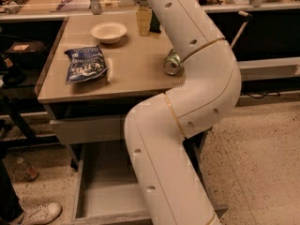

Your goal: Place sponge into middle drawer

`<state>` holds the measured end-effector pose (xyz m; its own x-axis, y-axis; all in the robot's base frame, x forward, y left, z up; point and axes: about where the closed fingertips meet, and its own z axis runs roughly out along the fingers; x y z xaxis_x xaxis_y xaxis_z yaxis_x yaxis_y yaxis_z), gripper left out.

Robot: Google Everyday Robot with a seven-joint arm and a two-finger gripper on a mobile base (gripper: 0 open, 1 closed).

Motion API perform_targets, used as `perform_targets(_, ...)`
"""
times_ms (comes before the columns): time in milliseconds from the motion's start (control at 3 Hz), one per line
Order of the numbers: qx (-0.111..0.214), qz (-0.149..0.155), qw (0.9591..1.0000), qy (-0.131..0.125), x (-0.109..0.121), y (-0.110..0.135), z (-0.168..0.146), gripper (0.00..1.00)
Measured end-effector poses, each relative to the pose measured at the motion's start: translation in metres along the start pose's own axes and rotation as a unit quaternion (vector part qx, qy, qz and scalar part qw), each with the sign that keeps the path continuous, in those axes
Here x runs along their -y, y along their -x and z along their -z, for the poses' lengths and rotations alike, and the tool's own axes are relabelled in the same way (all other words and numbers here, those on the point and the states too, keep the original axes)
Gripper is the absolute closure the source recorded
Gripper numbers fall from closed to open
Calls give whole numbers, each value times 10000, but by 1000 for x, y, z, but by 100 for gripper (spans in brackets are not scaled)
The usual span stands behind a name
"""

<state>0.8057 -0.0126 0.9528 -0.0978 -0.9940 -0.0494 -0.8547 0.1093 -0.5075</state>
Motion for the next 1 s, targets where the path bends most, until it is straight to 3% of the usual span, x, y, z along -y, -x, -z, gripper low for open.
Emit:
perform_targets(667,171,-444,9972,-568,-11,-13,38,100)
perform_targets(1000,492,-324,9935,-974,-5,7,62,100)
